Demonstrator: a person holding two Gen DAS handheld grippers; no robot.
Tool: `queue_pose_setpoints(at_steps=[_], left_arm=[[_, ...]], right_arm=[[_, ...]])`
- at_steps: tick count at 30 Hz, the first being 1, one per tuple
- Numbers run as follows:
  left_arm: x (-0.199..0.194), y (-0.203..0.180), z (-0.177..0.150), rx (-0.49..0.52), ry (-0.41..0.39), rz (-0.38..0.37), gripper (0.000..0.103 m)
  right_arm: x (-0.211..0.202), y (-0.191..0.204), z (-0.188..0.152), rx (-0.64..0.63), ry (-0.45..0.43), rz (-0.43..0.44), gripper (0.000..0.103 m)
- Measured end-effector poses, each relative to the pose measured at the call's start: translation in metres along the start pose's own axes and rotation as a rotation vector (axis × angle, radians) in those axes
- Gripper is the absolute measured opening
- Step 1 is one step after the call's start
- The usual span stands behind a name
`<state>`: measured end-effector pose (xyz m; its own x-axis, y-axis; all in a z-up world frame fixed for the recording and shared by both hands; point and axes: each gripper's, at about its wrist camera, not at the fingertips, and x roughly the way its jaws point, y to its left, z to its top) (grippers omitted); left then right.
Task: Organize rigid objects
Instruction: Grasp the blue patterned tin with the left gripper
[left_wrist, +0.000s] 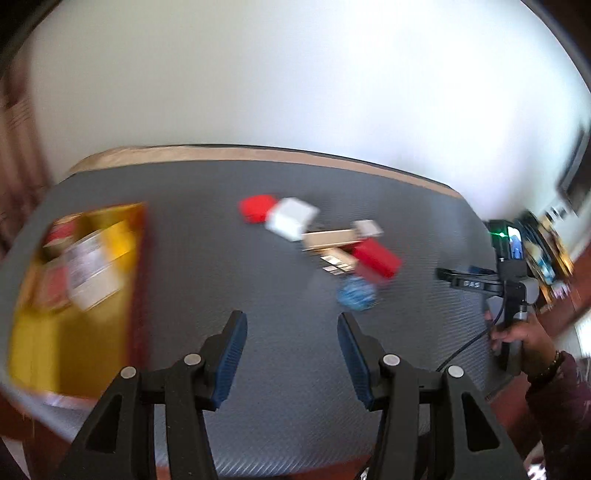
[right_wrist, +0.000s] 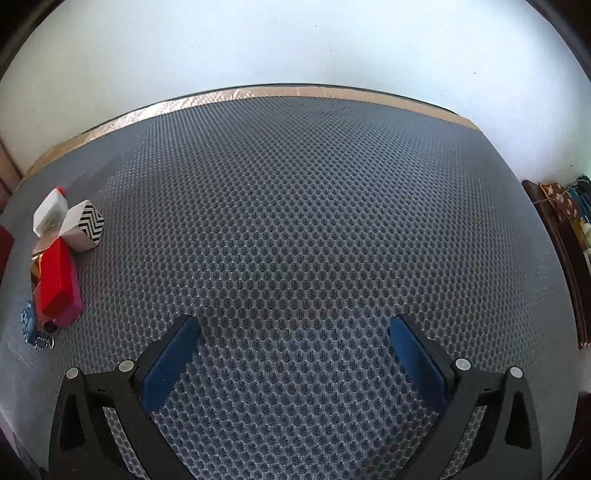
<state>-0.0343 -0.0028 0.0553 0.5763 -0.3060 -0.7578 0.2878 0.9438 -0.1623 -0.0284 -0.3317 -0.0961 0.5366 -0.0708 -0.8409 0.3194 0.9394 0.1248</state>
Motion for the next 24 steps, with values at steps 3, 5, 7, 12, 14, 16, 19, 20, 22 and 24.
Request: queue_pose_setpoints(at_steps=[3, 5, 7, 12, 14, 16, 19, 20, 22, 24], left_arm=[[0.036, -0.024, 0.011, 0.072, 0.034, -0.078, 0.052], [0.060, -0.039, 0.015, 0.136, 0.053, -0.096, 0.052], [0.082, -0.048, 0.016, 0.208, 0.095, -0.097, 0.052], [0.102, -0.061, 0.020, 0.290, 0.140, -0.171, 0.052], [0.111, -0.065, 0.024, 0.313, 0.155, -0.161, 0.052], [0.118, -0.065, 0.028, 0.317, 0.165, -0.151, 0.052], [0.132, -0.063, 0.030, 0.316, 0.198, -0.137, 0.052], [0.135, -0.062, 0.031, 0.312, 0.203, -0.134, 0.052], [0.140, -0.059, 0.032, 0.303, 0.211, -0.129, 0.052], [0.145, -0.056, 0.031, 0.294, 0.212, -0.127, 0.052]], right_arm=[[-0.003, -0.002, -0.006, -0.005, -0.008, 0.004, 0.103], [0.000, 0.005, -0.004, -0.004, -0.011, 0.005, 0.103], [0.000, 0.005, -0.005, -0.002, -0.017, 0.010, 0.103], [-0.004, 0.001, -0.013, 0.012, -0.035, 0.023, 0.103], [-0.003, 0.000, -0.013, 0.012, -0.035, 0.020, 0.103], [0.001, -0.003, -0.005, 0.008, -0.033, 0.014, 0.103], [0.000, 0.000, -0.008, 0.014, -0.038, 0.011, 0.103], [-0.003, 0.007, -0.008, 0.015, -0.038, 0.009, 0.103], [-0.002, 0.007, -0.008, 0.011, -0.035, 0.003, 0.103], [-0.001, 0.005, -0.008, 0.012, -0.035, 0.004, 0.103]])
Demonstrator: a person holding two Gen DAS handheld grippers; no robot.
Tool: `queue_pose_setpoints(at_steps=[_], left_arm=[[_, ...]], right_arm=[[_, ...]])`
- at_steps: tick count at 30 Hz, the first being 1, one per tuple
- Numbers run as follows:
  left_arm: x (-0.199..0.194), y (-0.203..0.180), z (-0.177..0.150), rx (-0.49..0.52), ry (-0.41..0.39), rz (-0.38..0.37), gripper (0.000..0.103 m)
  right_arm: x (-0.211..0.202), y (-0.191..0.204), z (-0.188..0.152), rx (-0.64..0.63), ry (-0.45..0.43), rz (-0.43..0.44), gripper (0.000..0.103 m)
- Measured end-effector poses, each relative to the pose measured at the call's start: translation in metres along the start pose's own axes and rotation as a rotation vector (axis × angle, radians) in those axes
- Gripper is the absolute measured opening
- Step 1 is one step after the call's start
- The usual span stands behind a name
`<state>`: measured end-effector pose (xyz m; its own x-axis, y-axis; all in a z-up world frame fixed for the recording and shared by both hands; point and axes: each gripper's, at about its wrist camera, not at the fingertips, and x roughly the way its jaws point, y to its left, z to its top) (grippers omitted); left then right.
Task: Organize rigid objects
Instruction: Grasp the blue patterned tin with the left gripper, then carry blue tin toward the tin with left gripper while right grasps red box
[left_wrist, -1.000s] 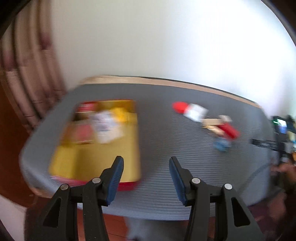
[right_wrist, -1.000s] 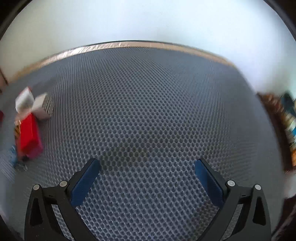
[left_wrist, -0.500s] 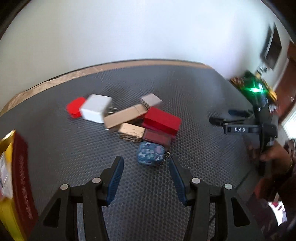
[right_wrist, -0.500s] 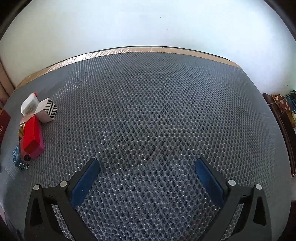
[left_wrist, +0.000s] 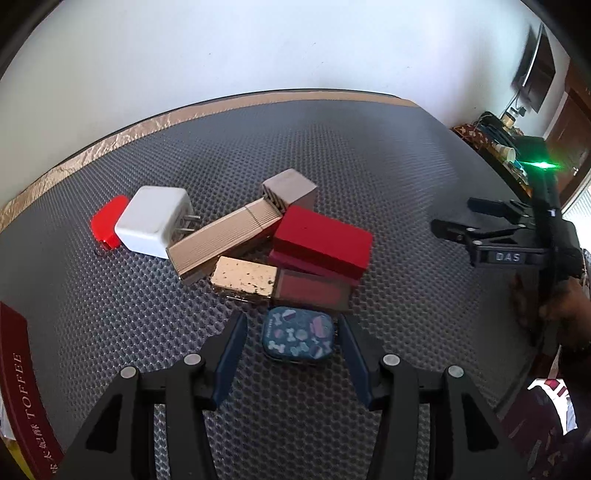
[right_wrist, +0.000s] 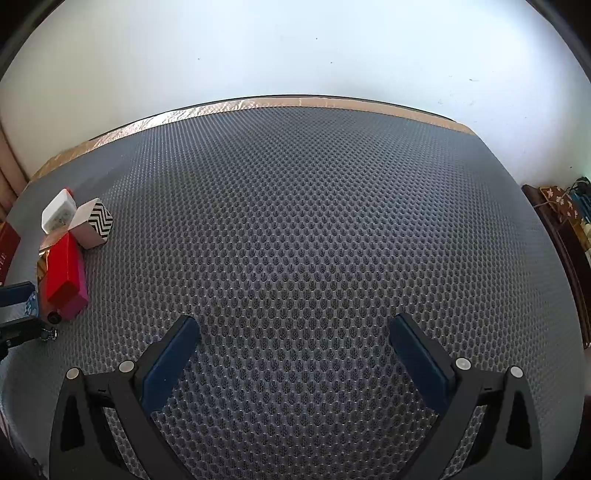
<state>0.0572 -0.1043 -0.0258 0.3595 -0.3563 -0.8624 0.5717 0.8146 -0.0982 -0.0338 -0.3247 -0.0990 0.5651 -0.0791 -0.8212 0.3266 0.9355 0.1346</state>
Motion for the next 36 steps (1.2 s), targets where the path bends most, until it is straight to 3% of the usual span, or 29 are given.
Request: queue_pose_setpoints(at_steps=[3, 4, 8, 13, 16, 19, 21, 22, 25, 30, 36], left_arm=[[0.006, 0.005, -0.006, -0.021, 0.003, -0.007, 0.050], [0.005, 0.003, -0.009, -0.018, -0.008, 0.018, 0.043], [0.000, -0.001, -0.016, -0.028, -0.041, 0.038, 0.043], [-0.020, 0.005, -0.037, -0.121, -0.085, 0.059, 0.043], [-0.037, 0.021, -0.048, -0.215, -0.104, 0.053, 0.043], [-0.051, 0.030, -0.059, -0.271, -0.116, 0.056, 0.043], [-0.057, 0.033, -0.066, -0.278, -0.117, 0.076, 0.043], [-0.059, 0.031, -0.068, -0.279, -0.117, 0.081, 0.043], [-0.066, 0.032, -0.075, -0.288, -0.126, 0.065, 0.043], [-0.069, 0.019, -0.080, -0.258, -0.139, 0.069, 0.043], [-0.071, 0.017, -0.082, -0.250, -0.139, 0.038, 0.043]], right_arm=[[0.000, 0.001, 0.000, -0.003, 0.000, -0.005, 0.103], [0.000, 0.001, 0.000, -0.003, 0.000, -0.005, 0.103], [-0.001, 0.001, 0.002, -0.003, 0.000, -0.001, 0.103], [-0.005, -0.003, 0.001, 0.006, 0.002, 0.032, 0.103], [-0.020, 0.000, 0.000, 0.028, -0.032, 0.207, 0.101], [-0.039, 0.034, 0.006, -0.113, -0.046, 0.363, 0.099], [-0.047, 0.052, 0.010, -0.177, -0.053, 0.416, 0.096], [-0.049, 0.063, 0.014, -0.210, -0.050, 0.451, 0.090], [-0.043, 0.084, 0.026, -0.274, 0.001, 0.459, 0.040], [-0.022, 0.097, 0.036, -0.280, 0.091, 0.524, 0.040], [-0.016, 0.113, 0.046, -0.326, 0.106, 0.486, 0.042]])
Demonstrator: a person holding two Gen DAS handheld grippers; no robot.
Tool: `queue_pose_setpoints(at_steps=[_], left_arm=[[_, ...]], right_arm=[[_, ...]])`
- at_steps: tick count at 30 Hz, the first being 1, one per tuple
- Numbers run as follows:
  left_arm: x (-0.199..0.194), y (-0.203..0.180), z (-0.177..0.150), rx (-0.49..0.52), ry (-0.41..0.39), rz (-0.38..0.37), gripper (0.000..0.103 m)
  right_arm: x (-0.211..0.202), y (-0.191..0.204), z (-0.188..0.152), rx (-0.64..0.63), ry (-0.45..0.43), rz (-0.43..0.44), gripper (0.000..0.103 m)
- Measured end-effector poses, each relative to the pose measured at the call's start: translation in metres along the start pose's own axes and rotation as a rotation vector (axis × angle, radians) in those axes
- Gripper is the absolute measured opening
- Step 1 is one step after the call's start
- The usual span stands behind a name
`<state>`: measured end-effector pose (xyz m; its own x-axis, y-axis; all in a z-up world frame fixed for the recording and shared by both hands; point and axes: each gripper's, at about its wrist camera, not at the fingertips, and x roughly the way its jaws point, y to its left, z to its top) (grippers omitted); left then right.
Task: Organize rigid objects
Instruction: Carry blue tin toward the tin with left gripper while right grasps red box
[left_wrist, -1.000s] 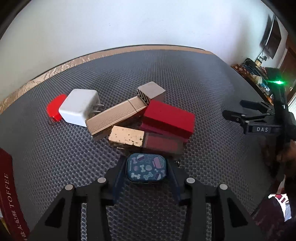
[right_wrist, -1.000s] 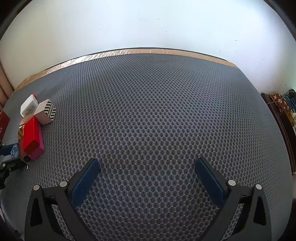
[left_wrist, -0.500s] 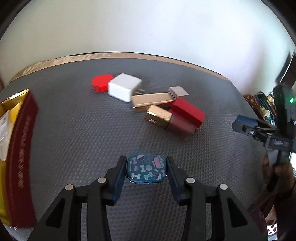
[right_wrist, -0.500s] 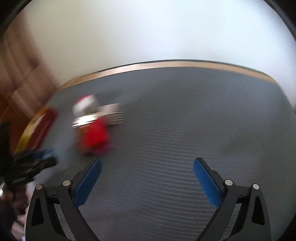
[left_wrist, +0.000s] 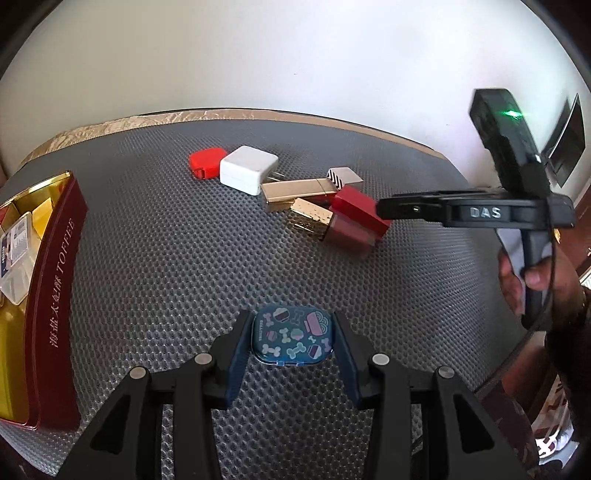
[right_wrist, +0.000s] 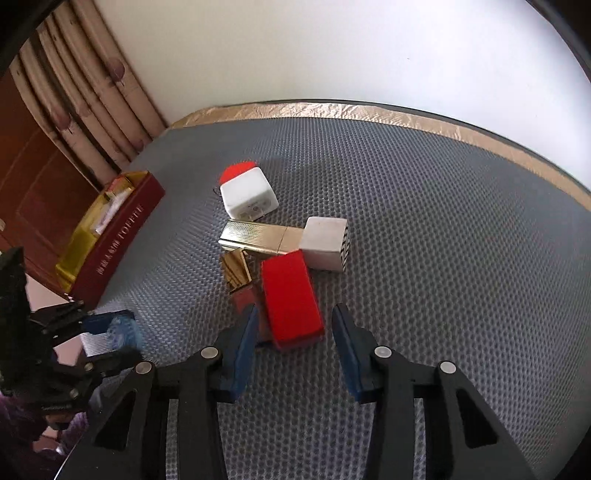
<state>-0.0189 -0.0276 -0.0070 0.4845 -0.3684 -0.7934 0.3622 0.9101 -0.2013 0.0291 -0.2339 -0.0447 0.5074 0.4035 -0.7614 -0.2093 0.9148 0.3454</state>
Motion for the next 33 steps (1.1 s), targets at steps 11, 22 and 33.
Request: queue_pose_setpoints(at_steps=[11, 22, 33], left_arm=[[0.000, 0.007, 0.002, -0.036, 0.007, -0.009, 0.043], [-0.057, 0.017, 0.006, -0.095, -0.091, 0.031, 0.043], [-0.126, 0.131, -0.002, -0.258, -0.125, 0.304, 0.043]], right_arm=[[0.025, 0.012, 0.013, -0.069, 0.068, -0.039, 0.029], [-0.026, 0.014, -0.006, 0.028, -0.065, 0.036, 0.029], [-0.051, 0.046, -0.010, 0.065, -0.116, 0.155, 0.029]])
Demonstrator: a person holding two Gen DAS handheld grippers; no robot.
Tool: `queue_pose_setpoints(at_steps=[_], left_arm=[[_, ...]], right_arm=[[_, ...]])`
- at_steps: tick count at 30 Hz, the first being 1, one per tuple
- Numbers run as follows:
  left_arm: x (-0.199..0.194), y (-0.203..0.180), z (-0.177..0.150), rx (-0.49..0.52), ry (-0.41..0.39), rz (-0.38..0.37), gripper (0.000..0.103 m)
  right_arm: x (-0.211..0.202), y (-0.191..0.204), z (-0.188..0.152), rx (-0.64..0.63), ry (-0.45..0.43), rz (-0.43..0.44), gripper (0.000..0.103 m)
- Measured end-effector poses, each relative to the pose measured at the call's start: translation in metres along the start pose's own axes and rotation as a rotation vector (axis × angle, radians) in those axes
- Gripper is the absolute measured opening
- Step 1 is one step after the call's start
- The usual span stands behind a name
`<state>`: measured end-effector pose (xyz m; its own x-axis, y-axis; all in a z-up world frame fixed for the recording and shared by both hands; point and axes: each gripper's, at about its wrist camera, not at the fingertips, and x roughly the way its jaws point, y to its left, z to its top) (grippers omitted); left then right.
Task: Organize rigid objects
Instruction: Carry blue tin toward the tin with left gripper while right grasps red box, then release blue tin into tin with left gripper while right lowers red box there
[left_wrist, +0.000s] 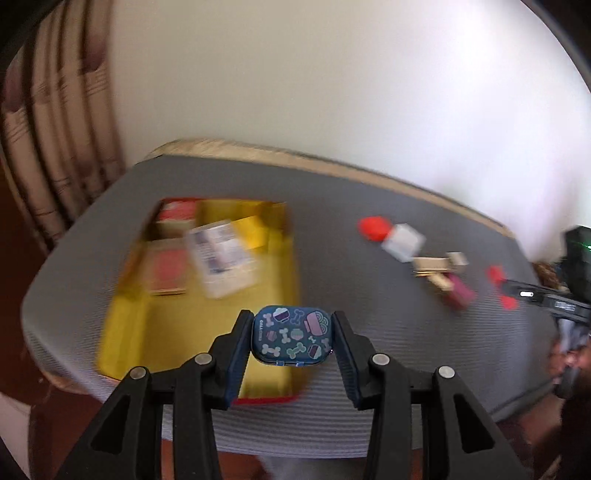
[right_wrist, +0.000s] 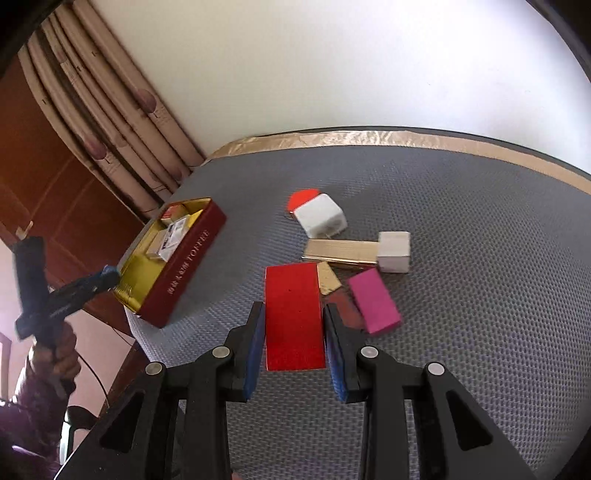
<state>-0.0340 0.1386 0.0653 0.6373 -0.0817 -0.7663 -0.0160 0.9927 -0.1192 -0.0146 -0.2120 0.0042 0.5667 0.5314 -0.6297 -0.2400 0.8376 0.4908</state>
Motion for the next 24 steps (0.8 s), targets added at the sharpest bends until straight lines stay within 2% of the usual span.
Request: queue_pose_setpoints(at_steps=[4, 8, 17, 21, 24], left_arm=[[0.023, 0.035, 0.001, -0.028, 0.030, 0.079, 0.043], [0.039, 0.056, 0.003, -0.050, 0.042, 0.101, 0.043], [0.067, 0.067, 0.008, -0.025, 0.051, 0.189, 0.043], [0.078, 0.070, 0.007, -0.014, 0.089, 0.207, 0.044], [0.075, 0.072, 0.005, -0.029, 0.076, 0.211, 0.045]], right_arm=[[0.003, 0.019, 0.004, -0.015, 0.000, 0.025, 0.029], [0.010, 0.037, 0.009, -0.038, 0.010, 0.031, 0.029], [0.024, 0.067, 0.015, -0.076, 0.036, 0.061, 0.029], [0.028, 0.078, 0.016, -0.089, 0.044, 0.071, 0.029], [0.031, 0.089, 0.018, -0.102, 0.047, 0.082, 0.029]])
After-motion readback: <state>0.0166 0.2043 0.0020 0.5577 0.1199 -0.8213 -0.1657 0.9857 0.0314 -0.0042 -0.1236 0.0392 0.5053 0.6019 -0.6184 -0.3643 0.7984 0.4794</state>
